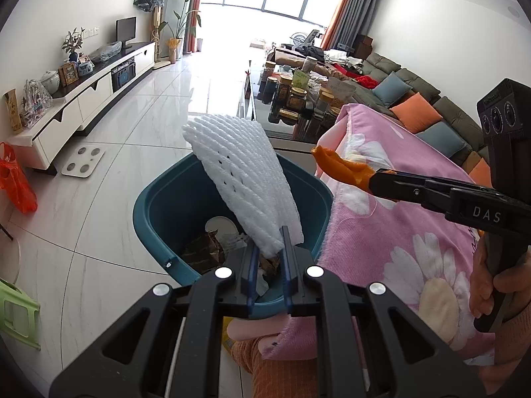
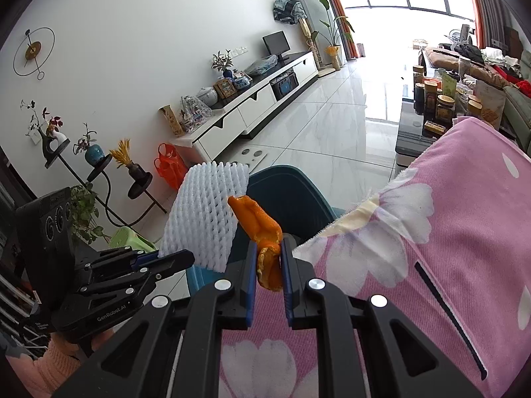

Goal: Collect trash

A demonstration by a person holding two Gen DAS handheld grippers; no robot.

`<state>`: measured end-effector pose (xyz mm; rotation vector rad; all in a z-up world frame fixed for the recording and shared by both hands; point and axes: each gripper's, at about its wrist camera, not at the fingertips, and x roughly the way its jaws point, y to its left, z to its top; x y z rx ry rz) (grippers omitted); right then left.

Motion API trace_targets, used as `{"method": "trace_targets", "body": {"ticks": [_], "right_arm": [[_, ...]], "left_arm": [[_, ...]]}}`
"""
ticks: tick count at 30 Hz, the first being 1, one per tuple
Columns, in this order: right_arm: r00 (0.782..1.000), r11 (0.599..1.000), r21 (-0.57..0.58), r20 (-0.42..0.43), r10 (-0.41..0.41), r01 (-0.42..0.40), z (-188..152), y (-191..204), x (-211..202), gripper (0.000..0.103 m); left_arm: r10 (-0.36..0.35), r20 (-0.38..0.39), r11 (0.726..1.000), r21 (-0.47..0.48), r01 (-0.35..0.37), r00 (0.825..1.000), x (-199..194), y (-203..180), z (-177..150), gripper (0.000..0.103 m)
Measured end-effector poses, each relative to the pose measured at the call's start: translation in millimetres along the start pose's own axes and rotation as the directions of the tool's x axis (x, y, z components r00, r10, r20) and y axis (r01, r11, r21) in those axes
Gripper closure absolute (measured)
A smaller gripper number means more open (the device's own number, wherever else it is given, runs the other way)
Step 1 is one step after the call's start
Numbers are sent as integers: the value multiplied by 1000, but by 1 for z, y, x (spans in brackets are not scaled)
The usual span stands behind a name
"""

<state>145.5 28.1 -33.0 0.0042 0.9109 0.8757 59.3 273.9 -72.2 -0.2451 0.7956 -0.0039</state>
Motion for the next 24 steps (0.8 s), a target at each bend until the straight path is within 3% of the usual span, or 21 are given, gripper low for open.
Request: {"method": "trace_targets", "body": {"ticks": [17,24], "right_arm": [[995,998,-11,-81,-57,56,20,20,54,90],[993,997,22,-93,-67,70,22,18,65,87]], "left_arm": [[26,-86,998,-61,-32,996,52,17,6,89],[21,-109,994,-107,-33,994,70,28,6,83]]}}
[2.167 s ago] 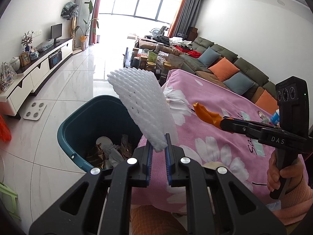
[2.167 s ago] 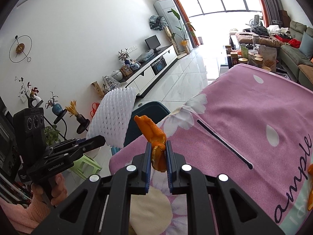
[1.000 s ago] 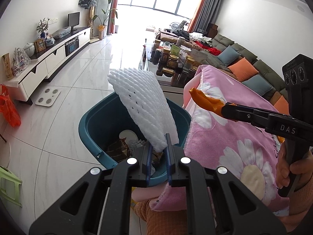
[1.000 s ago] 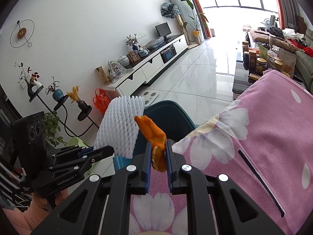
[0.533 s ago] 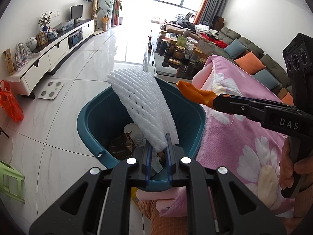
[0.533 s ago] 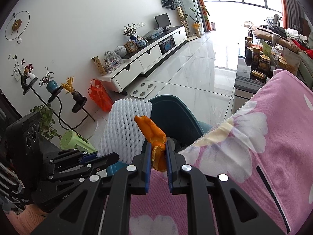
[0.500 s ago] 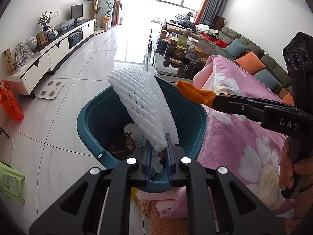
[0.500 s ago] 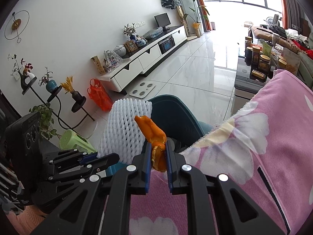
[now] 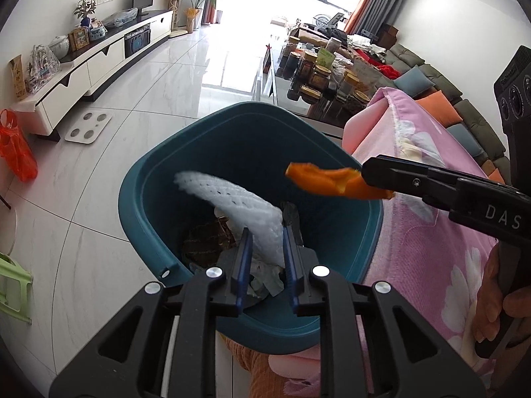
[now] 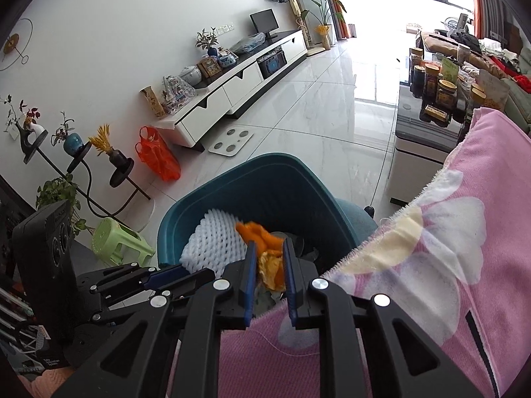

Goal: Collect trash

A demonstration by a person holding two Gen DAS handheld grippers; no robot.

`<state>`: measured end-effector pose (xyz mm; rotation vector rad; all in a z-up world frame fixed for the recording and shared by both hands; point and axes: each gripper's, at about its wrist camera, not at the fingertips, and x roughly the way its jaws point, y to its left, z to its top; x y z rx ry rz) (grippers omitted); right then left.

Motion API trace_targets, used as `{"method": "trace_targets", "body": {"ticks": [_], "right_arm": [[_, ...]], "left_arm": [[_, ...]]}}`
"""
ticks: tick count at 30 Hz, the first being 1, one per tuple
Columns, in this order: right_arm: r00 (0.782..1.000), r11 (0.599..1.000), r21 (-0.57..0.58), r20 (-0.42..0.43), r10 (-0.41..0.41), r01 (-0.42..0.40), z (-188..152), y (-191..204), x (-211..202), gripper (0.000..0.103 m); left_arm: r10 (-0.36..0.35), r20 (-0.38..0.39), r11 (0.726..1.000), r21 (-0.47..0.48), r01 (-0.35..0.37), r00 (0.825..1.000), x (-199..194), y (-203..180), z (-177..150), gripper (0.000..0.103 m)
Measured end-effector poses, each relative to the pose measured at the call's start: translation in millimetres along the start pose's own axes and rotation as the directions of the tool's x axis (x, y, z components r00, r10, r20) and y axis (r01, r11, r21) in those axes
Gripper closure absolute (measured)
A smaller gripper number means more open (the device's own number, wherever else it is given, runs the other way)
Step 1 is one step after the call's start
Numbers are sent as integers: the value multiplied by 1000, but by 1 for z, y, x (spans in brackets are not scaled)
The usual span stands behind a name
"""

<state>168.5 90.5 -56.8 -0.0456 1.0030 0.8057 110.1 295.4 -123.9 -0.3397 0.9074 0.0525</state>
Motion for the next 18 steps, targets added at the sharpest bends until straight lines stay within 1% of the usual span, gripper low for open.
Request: {"method": "trace_targets", "body": {"ticks": [5,9,12,14,15,18], "right_arm": [[1000,1000,20,2,1,-1,-3,-7,-2,86],[1000,999,31,18,13,-13,-8,-13,-12,86],[999,999,27,37,24,-25,-14,-15,-25,84],[998,999,21,59,30,-31,-18,-16,-36,81],[997,999,16,69,35,-36,-20,-17,-43,80],[993,999,-1,110,37,-37,-31,-20,-66,76]], "left_arm": [[-2,-4,999,-33,2,1000,8,7,-3,76],[-11,8,999,-33,11,1000,3,7,-5,75],[-17,37,1000,-11,18,999,-9,0,-8,73],[-28,66,1000,14,27,997,-20,-8,-9,66],[-33,82,999,29,31,996,-27,-13,-9,66],[-73,132,994,92,61,989,-48,-34,-10,60]]}}
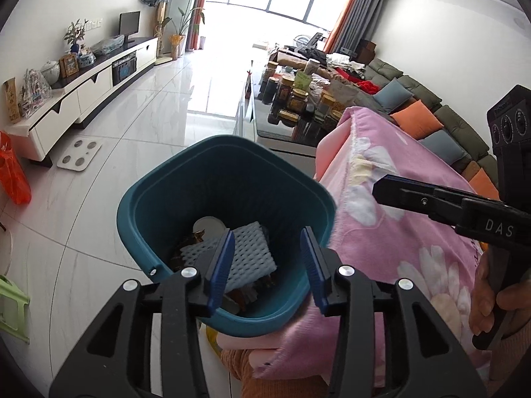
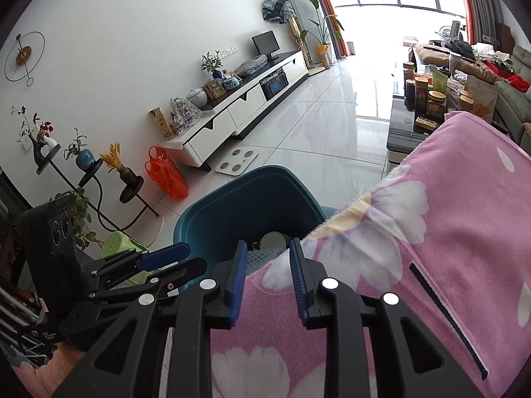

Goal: Collect trash
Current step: 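Move both open tools back over the trash on the table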

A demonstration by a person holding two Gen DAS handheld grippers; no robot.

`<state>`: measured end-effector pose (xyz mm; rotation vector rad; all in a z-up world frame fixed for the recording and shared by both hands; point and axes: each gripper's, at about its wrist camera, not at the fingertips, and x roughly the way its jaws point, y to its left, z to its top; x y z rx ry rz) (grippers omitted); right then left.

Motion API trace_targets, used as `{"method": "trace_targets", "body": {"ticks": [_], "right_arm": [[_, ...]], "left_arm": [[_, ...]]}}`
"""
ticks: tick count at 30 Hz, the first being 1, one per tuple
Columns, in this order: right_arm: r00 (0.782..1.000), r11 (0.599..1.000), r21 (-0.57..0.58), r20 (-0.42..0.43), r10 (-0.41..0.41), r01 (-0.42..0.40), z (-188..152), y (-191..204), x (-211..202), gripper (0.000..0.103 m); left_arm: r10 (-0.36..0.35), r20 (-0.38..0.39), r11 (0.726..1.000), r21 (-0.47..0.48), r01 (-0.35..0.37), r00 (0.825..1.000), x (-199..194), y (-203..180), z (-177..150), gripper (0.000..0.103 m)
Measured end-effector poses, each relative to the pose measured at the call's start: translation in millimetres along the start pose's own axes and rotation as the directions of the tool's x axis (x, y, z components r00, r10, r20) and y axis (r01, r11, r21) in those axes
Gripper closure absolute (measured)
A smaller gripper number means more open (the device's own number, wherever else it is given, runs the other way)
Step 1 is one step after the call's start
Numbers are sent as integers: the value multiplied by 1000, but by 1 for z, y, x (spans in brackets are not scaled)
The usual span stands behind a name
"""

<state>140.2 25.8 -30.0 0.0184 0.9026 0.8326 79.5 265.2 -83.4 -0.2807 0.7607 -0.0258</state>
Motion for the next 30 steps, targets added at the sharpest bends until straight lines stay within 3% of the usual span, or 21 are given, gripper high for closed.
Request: {"method": "trace_targets", "body": {"ticks": [2,7,16,22,30], "right_arm": [[999,1000,-7,35,-8,9,-7,-5,-20,65],[994,998,17,92,-61,60,-32,-31,-67,63],[956,959,189,163,-243,211,-86,-100,-151,63],[912,902,305,178,-369,306,-116,-147,-196,63],[861,833,411,184,-475,372,-148,-191,-236,63]], "left_arm": [[-41,35,998,38,39,999,-13,-18,2,55],[-166,62,975,159,155,984,-28,-78,1,49],[-351,-88,880,309,361,932,-4,-188,-20,49],[-395,-172,823,371,431,902,14,-244,-33,49],[-422,-248,775,401,489,872,31,-292,-42,49]]}}
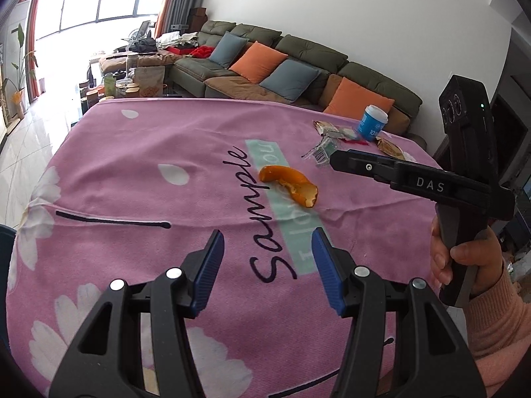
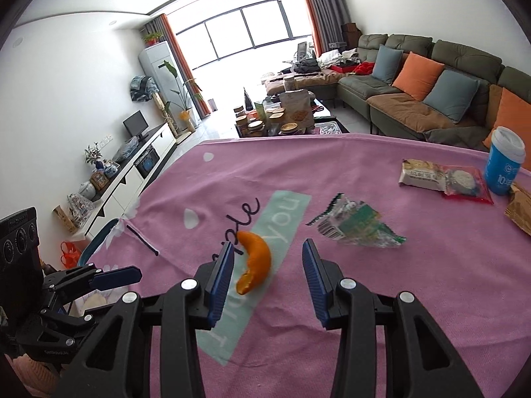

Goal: Collect trash
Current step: 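Move both open tools back over the trash on the table, then grasp an orange peel with the left tool while the right tool grasps a clear green-trimmed wrapper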

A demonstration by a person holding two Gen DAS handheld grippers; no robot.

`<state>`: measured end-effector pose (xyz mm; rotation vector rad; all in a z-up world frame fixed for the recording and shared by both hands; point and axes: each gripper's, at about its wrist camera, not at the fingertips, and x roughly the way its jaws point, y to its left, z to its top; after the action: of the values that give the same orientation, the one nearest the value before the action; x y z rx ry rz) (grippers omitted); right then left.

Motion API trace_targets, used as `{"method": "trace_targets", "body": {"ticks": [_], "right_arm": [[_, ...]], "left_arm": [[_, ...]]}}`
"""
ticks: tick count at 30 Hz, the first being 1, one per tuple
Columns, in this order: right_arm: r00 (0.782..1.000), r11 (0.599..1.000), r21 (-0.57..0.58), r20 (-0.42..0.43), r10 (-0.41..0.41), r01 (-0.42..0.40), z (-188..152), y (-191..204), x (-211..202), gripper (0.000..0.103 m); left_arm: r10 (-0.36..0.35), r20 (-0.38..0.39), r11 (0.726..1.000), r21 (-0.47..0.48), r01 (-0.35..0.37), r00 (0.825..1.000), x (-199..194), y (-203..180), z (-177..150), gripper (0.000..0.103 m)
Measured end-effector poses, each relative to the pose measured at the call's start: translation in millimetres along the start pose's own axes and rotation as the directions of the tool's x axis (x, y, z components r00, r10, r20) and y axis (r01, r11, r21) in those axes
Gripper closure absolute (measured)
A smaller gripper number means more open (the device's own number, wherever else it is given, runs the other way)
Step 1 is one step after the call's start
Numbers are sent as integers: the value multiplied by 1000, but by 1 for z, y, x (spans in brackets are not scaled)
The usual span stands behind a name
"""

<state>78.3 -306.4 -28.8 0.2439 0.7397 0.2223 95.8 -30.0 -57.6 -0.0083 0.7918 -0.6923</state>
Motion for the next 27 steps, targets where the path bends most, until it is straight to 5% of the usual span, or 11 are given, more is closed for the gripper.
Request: {"method": "trace_targets", "body": {"ticks": [15,27], "right_arm": [[995,991,88,1,-100,99,17,-65,2,59],[994,994,63,-58,-88,91,28,-75,32,54]], "left_arm": [[-43,-89,998,37,46,995,54,-32,26,48],[-37,-150,999,0,37,988,85,-28,42,54]]}}
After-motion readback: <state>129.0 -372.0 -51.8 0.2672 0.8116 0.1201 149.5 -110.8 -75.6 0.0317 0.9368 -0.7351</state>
